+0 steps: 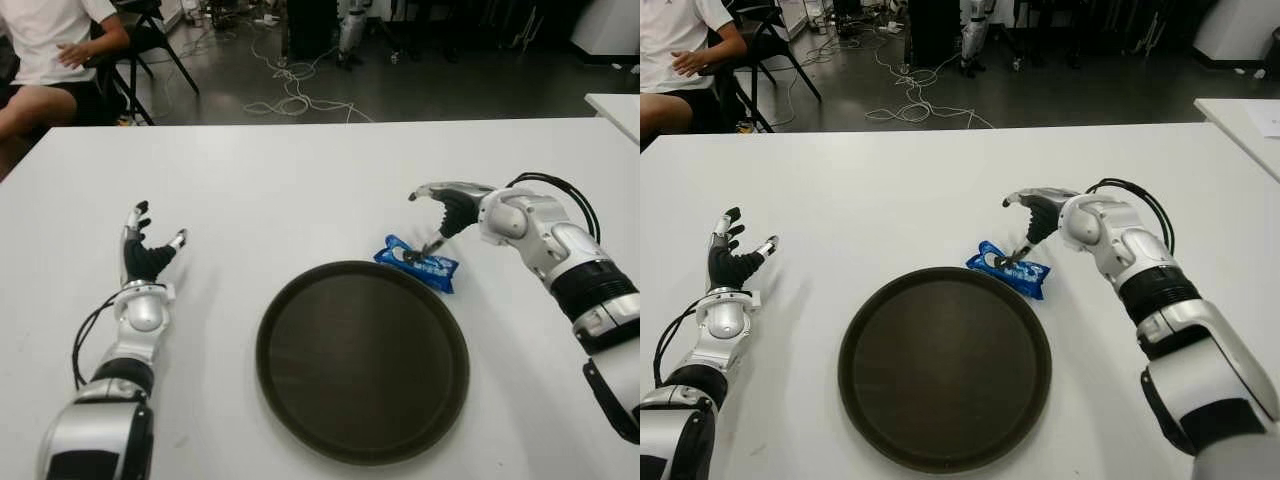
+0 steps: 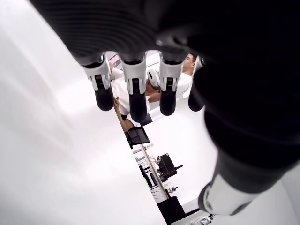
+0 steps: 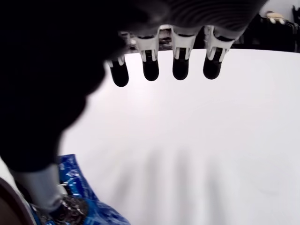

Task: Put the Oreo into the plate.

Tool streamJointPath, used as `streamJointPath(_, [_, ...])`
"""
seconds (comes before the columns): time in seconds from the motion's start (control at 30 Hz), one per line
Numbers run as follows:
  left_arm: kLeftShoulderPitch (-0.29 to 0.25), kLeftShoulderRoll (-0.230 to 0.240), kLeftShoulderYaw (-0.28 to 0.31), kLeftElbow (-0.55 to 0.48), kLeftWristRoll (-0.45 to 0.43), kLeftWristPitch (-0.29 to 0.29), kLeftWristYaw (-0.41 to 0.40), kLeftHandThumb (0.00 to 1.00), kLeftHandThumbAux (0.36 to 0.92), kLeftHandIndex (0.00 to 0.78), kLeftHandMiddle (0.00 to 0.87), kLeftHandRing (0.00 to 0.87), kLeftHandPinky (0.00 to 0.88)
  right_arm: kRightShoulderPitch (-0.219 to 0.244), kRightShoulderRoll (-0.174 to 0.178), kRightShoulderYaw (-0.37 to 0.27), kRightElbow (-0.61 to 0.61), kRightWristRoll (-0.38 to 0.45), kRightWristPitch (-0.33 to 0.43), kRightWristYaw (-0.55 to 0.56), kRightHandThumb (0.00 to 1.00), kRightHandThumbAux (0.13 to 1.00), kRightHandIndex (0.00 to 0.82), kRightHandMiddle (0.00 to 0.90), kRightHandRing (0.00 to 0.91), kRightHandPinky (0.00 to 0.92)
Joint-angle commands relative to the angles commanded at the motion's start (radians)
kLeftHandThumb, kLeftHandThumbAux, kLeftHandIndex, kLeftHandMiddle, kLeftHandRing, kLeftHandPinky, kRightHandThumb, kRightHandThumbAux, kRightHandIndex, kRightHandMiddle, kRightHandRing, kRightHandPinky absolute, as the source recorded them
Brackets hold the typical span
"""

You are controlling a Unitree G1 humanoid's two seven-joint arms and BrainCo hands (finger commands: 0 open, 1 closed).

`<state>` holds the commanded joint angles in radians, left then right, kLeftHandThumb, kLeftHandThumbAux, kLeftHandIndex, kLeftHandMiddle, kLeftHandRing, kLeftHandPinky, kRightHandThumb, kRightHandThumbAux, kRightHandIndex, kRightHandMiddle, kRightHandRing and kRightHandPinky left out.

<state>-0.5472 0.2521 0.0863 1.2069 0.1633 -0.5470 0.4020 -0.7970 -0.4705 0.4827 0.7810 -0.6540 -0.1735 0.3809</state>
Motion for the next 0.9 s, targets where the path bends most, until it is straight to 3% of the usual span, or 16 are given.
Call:
streamJointPath(0.37, [0.001,0.005,-0.008,-0.001,0.013,-0.002,0.010,0.000,0.806,0.074,0.121,0.106,0.095,0.008,0.000,-0.004,-0.026,0.011,-0.010,0.017,0.000,0.759,0.000,0.000,0.000,0.000])
streamJointPath(0.9, [0.002,0.006,-0.008,-0.001,0.015,0.000,0.016,0.000,0.803,0.081,0.127,0.111,0.095,0.040,0.002,-0.007,-0.059,0.011,-0.011,0.010,0.000,0.677,0.000,0.000,0.000,0.000])
